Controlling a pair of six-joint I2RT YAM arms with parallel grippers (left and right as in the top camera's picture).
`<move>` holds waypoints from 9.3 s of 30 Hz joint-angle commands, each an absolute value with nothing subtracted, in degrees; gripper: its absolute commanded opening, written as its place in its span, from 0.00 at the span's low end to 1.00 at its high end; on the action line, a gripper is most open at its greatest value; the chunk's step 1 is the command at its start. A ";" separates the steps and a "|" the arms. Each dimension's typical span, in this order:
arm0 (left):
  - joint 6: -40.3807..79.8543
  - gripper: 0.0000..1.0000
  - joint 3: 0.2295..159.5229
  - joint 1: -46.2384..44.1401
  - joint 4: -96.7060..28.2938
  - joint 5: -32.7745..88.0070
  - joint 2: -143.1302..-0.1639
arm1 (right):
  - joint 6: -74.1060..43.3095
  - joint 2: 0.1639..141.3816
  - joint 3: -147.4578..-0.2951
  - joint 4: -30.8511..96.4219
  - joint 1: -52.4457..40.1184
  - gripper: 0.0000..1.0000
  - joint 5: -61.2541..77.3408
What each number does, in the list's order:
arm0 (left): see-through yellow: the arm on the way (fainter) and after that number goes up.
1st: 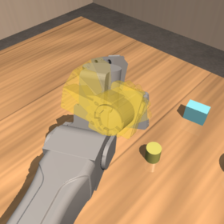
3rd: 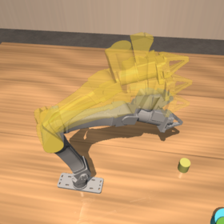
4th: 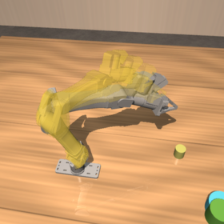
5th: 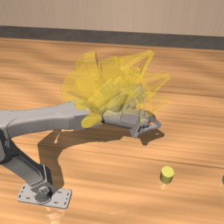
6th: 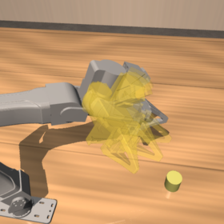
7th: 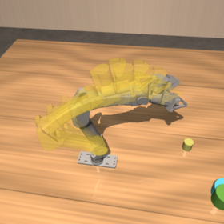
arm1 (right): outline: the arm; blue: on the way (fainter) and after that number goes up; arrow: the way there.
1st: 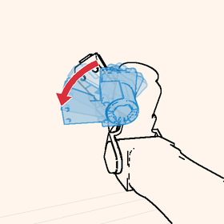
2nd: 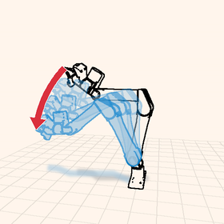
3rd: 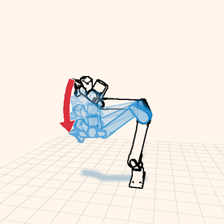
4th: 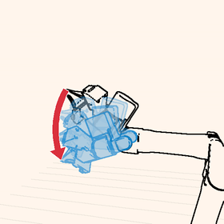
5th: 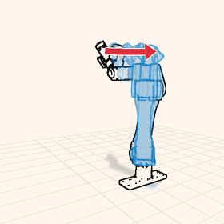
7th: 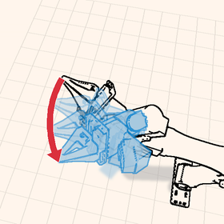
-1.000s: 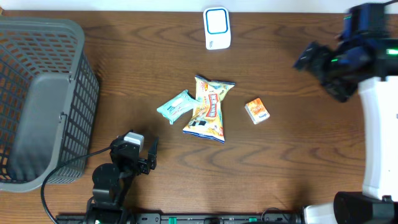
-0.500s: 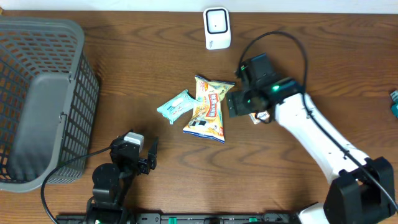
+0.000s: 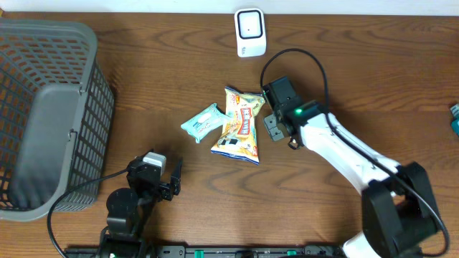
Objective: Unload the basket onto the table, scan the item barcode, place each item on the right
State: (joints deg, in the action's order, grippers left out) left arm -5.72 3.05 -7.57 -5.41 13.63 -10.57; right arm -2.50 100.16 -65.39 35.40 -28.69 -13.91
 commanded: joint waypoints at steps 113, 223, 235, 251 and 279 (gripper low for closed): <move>-4.80 0.77 2.09 -7.29 -7.03 14.55 -10.50 | -25.19 98.52 -68.64 41.71 -9.30 0.61 0.45; -4.80 0.77 2.09 -7.31 -7.03 14.55 -10.50 | -16.86 93.65 -67.75 97.56 -19.25 0.01 50.68; -4.82 0.77 2.09 -7.29 -7.03 14.55 -10.50 | -64.20 62.43 -67.77 86.26 -19.18 0.01 12.14; -4.82 0.77 2.09 -7.29 -7.03 14.55 -10.50 | -37.80 53.19 -67.75 53.91 -19.18 0.01 -4.45; -4.82 0.77 2.09 -7.29 -7.03 14.55 -10.50 | -5.67 115.70 -68.86 -44.53 -19.97 0.01 -4.19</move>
